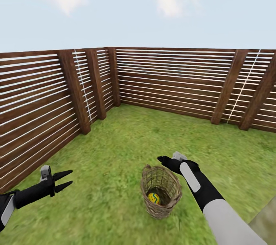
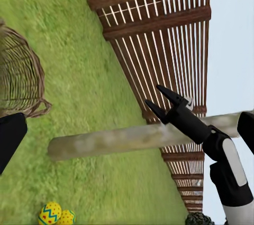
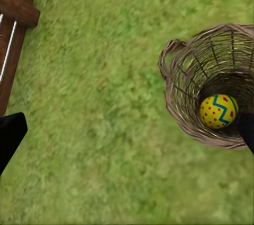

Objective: Take the three Easter eggs out of the wicker basket on the lawn in the garden, then place them on the lawn next to a single tree (choose any tree) so that all three eggs are next to the same tree and none are left in the basket.

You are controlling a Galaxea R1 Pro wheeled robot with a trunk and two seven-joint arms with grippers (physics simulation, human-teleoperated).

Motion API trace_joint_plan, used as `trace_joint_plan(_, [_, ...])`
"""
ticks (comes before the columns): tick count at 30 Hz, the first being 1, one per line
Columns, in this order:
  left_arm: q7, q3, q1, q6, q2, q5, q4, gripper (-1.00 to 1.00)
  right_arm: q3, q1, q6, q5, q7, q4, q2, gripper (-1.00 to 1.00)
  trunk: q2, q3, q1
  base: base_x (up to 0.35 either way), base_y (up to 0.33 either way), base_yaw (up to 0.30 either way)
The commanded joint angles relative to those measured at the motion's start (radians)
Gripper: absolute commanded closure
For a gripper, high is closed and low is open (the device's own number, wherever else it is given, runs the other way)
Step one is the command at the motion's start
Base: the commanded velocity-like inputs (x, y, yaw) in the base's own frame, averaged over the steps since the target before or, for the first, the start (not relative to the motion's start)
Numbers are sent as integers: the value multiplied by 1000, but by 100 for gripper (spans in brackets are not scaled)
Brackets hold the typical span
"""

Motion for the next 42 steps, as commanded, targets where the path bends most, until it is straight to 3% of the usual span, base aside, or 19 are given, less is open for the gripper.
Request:
trace_joint_plan(1, [-2, 0, -1, 10, 0, 2, 0, -100, 2, -1, 2, -11, -10, -2, 0, -100, -2, -2, 1, 114, 263, -3])
trace_joint_plan(12, [-2, 0, -1, 10, 0, 2, 0, -100, 2, -1, 2, -12, -9, -2, 0, -100, -2, -2, 1, 81, 211, -5])
trace_joint_plan(22, [-3, 0, -1, 10, 5, 3, 0, -100, 2, -1, 2, -15, -9, -2, 0, -100, -2, 9, 1, 201, 187, -156])
trace_joint_plan(42, [-4, 0, -1, 10, 8, 3, 0, -100, 2, -1, 2, -12, -9, -2, 0, -100, -2, 19, 1, 180, 52, -80])
